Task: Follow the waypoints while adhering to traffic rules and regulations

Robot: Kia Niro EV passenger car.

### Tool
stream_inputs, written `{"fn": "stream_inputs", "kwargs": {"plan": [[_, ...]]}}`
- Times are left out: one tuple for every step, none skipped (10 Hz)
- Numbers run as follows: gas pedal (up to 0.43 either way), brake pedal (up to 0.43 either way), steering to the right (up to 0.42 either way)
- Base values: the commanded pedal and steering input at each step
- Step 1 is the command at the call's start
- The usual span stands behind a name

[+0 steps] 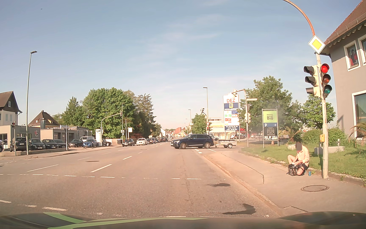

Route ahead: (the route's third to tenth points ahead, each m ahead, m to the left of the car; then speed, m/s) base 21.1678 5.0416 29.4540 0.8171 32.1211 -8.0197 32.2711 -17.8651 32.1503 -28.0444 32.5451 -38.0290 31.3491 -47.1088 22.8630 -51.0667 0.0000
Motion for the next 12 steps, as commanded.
{"fn": "stream_inputs", "kwargs": {"plan": [[0.000,0.293,0.000],[0.000,0.293,0.000],[0.000,0.293,0.000],[0.000,0.293,0.000],[0.000,0.293,0.000],[0.000,0.293,0.000],[0.000,0.293,0.000],[0.000,0.293,0.000],[0.000,0.293,0.000],[0.000,0.293,0.000],[0.000,0.293,0.000],[0.000,0.293,0.000]]}}
